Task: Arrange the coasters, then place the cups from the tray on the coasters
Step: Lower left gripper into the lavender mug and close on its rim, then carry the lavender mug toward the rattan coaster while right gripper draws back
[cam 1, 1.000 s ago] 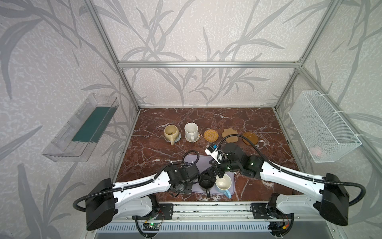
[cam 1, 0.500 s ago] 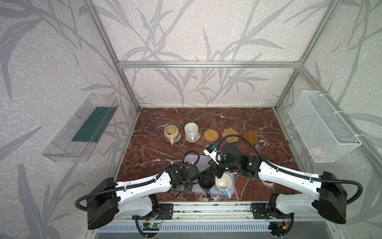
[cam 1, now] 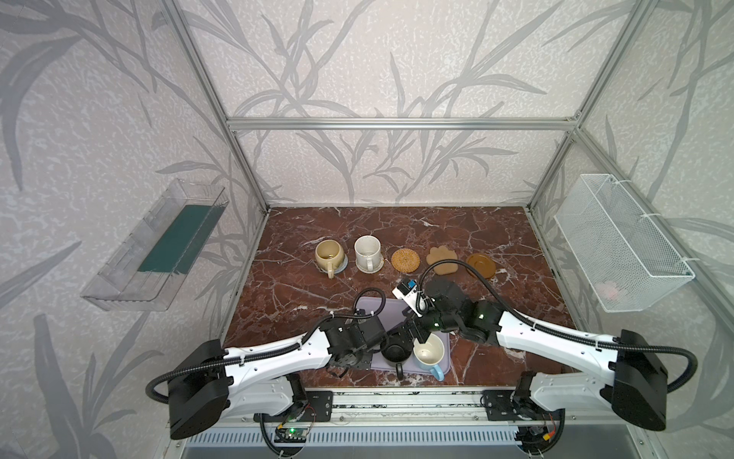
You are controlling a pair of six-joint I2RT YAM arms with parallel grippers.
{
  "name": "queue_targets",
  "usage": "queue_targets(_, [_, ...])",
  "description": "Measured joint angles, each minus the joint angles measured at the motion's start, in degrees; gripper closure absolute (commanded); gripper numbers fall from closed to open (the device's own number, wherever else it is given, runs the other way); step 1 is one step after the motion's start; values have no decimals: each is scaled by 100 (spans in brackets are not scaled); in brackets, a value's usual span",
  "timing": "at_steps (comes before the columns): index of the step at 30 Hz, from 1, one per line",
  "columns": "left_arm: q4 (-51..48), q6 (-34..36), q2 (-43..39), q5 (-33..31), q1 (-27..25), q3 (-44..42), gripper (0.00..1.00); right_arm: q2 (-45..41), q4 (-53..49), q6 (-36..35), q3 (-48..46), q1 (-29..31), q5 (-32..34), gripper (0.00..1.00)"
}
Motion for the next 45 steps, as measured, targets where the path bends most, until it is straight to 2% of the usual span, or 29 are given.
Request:
queue_targets(17, [-629, 2, -409, -192, 33, 337, 100, -315, -81, -46, -44, 7, 555, 0])
queue_targets(29, [-656, 96, -455, -234, 57, 481, 100, -337, -57, 37, -131, 7, 737, 0])
queue_targets(45, [-717, 564, -586, -354, 433, 885, 100, -341, -55, 387, -153, -61, 1733, 0])
